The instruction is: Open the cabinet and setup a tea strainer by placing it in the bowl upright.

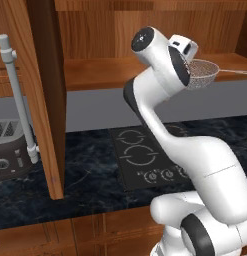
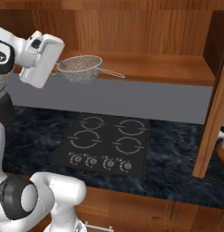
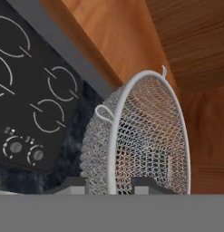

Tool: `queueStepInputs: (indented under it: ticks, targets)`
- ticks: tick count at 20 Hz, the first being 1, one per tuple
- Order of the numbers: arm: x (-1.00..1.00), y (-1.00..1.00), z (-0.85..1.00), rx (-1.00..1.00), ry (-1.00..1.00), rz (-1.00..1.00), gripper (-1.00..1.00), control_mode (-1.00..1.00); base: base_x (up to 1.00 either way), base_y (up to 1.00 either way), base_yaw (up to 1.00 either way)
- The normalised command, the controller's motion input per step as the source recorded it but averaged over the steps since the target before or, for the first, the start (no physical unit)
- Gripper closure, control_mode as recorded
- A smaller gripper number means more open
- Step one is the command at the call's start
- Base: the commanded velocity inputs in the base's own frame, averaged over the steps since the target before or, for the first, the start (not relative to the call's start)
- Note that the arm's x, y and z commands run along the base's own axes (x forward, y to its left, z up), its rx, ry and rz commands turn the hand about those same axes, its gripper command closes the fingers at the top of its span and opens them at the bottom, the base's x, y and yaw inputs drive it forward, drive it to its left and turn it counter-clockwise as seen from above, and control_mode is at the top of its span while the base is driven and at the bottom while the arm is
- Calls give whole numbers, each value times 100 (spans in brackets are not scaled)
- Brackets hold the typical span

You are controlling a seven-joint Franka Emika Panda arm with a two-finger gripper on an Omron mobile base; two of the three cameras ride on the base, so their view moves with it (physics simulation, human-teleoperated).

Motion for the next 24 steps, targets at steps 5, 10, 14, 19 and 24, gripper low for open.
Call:
queueStepInputs:
  ticks: [5,10,14,19,24]
  targets:
    - [-100,15,0,9,0,-35,100,-100,0,0,0]
    - [-100,4,0,13,0,-35,100,-100,0,0,0]
    - [-89,0,-11,12,0,-31,100,-100,0,0,0]
    - [-38,-3,-36,2,0,-27,100,-100,0,0,0]
    - [-20,-14,-32,0,-6,-26,100,-100,0,0,0]
